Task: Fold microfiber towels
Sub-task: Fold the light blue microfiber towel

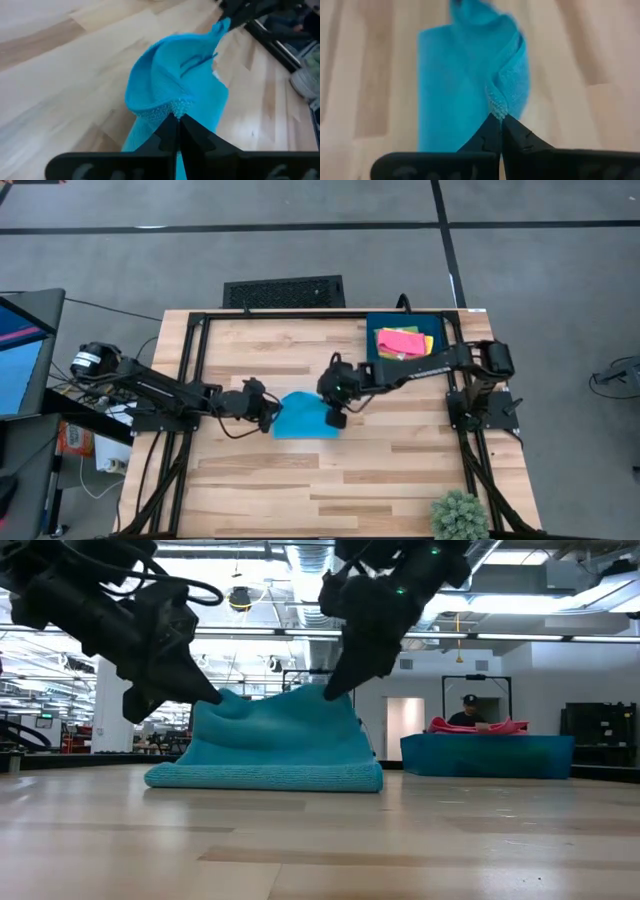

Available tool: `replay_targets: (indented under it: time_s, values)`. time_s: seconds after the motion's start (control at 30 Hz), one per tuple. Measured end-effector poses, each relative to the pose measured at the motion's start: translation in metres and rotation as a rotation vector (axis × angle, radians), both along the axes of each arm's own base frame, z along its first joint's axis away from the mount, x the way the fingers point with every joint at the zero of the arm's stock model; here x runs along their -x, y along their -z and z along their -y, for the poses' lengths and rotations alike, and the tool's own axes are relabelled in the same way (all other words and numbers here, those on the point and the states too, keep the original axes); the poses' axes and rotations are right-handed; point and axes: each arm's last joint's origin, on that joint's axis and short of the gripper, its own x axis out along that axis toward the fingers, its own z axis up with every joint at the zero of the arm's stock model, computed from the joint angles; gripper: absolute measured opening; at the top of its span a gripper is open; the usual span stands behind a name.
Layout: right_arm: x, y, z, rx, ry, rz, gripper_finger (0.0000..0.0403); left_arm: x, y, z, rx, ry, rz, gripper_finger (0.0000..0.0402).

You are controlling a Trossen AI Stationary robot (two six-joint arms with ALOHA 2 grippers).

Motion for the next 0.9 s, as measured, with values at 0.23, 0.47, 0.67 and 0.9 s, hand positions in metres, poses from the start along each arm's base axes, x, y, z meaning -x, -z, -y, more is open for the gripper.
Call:
replay_targets:
  time_s: [0.23, 0.47, 0.67, 0.9]
  values:
    - [0.012, 0.023, -0.029, 0.009, -0.091, -0.014, 0.0029, 0.002, 0.0, 0.013, -0.048, 0.098, -0.015, 0.0]
    - [0.024, 0.042, -0.053, 0.027, -0.188, -0.009, 0.0023, 0.005, 0.005, 0.025, -0.078, 0.178, -0.047, 0.0]
    - [0.03, 0.05, -0.063, 0.047, -0.227, -0.021, 0.0035, 0.003, 0.018, 0.032, -0.087, 0.207, -0.1, 0.0]
    - [0.036, 0.059, -0.06, 0.039, -0.199, -0.04, 0.0054, -0.002, 0.031, 0.041, -0.091, 0.276, -0.122, 0.0]
